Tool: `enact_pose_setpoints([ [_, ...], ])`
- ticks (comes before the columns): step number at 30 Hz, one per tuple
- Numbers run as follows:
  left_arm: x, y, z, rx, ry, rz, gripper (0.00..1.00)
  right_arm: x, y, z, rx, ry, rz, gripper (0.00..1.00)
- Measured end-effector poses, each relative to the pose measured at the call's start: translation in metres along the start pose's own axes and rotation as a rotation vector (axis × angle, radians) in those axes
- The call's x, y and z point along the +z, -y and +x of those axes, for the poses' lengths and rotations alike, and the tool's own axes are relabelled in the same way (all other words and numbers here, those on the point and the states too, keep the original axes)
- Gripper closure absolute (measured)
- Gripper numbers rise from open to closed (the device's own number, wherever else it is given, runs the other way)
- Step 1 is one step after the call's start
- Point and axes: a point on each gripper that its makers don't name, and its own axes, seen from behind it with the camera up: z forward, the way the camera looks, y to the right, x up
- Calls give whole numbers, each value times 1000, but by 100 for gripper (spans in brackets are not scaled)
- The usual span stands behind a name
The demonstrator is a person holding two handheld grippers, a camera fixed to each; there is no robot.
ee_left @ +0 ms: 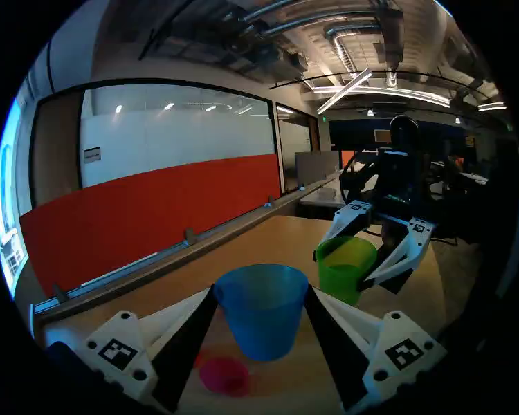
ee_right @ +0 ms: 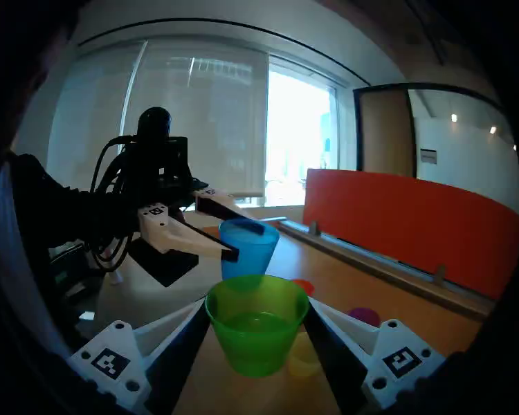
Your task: Pour water
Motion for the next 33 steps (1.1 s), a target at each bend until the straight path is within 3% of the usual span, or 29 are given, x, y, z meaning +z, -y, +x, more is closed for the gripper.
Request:
enact_pose_setpoints([
  [17,14,-22,-44,51,148,-79,11,-4,4,-35,11,74,31,9],
  [33,13,-34,-81,80,265,-148,11,-8,8,-66,6,152,65,8],
])
